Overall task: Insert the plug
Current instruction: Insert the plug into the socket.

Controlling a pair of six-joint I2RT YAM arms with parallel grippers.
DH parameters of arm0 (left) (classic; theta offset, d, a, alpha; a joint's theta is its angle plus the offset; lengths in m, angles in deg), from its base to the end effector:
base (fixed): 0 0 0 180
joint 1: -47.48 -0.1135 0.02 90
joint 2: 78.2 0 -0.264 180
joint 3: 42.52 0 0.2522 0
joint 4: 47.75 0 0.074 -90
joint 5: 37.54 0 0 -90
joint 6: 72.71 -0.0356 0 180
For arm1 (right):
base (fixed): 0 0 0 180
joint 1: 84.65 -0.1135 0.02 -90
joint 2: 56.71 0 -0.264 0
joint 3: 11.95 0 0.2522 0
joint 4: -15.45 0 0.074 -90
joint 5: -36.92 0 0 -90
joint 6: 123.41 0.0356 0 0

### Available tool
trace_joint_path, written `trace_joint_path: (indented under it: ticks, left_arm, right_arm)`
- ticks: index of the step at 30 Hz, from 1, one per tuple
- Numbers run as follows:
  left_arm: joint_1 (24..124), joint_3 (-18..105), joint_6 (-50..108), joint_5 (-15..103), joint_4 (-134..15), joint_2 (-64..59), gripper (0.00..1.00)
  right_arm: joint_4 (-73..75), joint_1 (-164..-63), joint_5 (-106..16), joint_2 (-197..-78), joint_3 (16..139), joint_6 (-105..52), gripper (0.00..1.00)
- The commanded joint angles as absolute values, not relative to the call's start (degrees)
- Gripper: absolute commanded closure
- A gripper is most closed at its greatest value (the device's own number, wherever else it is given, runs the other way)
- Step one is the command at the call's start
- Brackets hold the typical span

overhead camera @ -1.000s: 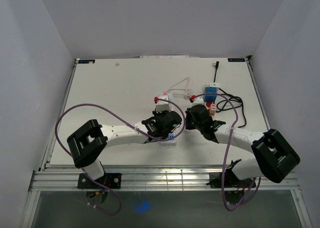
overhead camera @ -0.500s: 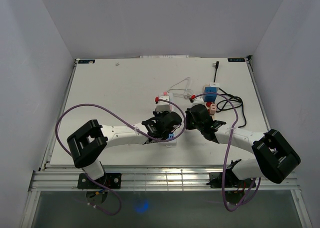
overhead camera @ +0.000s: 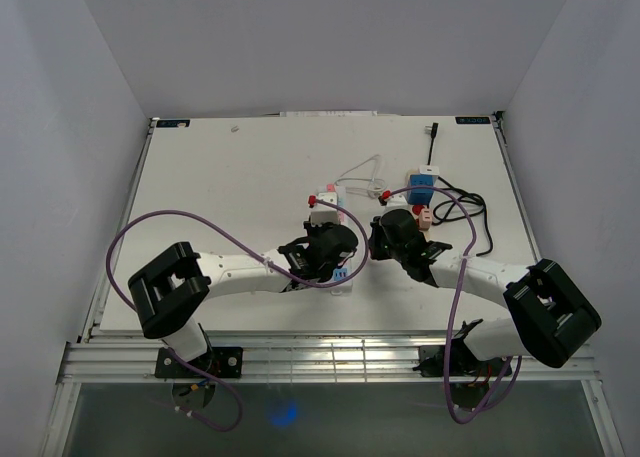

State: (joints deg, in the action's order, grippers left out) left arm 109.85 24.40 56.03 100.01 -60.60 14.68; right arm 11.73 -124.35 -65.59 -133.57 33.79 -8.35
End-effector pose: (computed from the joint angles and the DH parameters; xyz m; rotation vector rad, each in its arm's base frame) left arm 0.1793 -0.2859 0.2053 -0.0035 2.0120 -0.1772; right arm 0.2089 0.1634 0.1781 -0.1545 2.1861 0.4095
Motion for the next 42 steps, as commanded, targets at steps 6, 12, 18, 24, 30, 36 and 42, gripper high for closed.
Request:
trace_joint_path:
  ticks: [6,12,18,24,30,36,42]
  left_arm:
    - [109.79,25.29,55.08,100.10,-59.57,13.03,1.00]
    - [109.88,25.90,56.13,99.21,-60.71,14.70,1.00]
    - [109.88,27.75,59.03,99.92,-65.73,15.93,1.00]
    - [109.88,27.84,59.21,98.86,-65.99,15.84,1.00]
    - [109.88,28.72,59.39,98.60,-66.61,17.77,1.00]
    - [110.50,30.38,59.39,99.57,-67.57,20.23,1.00]
    - [111.29,31.53,60.18,101.24,-69.41,21.12,1.00]
  right_arm:
    - [13.90,-124.02,-65.47,-133.53,33.27,-8.27,0.92]
    - [13.82,-123.94,-65.38,-133.35,33.27,-8.27,0.92]
    - [13.82,-123.93,-65.38,-133.18,33.27,-8.36,0.92]
    - [13.82,-123.76,-65.30,-133.26,33.27,-8.45,0.92]
    - [13.82,-123.76,-65.30,-133.27,33.18,-8.45,0.92]
    - [13.82,-123.67,-65.30,-133.18,33.18,-8.36,0.92]
    - [13.90,-123.67,-65.30,-133.18,33.10,-8.27,0.92]
